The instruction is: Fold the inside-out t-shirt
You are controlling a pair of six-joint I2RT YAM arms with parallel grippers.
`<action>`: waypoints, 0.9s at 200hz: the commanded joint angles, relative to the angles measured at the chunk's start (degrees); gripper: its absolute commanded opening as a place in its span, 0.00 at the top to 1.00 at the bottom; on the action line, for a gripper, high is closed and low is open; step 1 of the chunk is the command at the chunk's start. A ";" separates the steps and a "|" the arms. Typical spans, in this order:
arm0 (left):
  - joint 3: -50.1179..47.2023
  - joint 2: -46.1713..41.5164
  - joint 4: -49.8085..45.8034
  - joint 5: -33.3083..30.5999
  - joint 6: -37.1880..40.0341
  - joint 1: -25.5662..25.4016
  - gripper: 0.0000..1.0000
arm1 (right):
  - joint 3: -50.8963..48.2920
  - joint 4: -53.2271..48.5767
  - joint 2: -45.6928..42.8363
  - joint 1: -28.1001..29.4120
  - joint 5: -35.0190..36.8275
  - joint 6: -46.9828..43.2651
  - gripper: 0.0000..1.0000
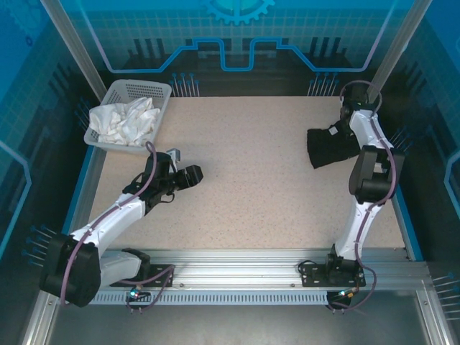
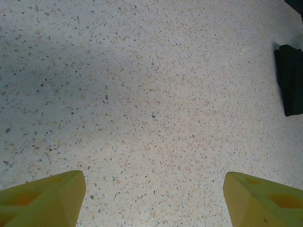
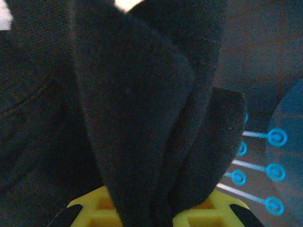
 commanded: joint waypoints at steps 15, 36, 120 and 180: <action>1.21 -0.05 -1.76 -0.95 -0.09 0.34 0.22 | 12.89 -0.87 8.77 -1.98 7.43 1.45 0.48; 1.97 -1.09 -3.26 -2.08 0.79 0.34 0.22 | 16.18 -3.92 8.82 -0.59 8.63 3.89 0.36; 5.03 -7.86 -4.47 -14.88 6.51 1.57 0.06 | -24.69 7.65 -33.59 15.64 -7.33 16.80 0.12; -10.13 -17.66 12.47 -34.26 14.57 3.54 0.01 | -63.72 32.99 -58.00 24.06 -9.72 25.17 0.00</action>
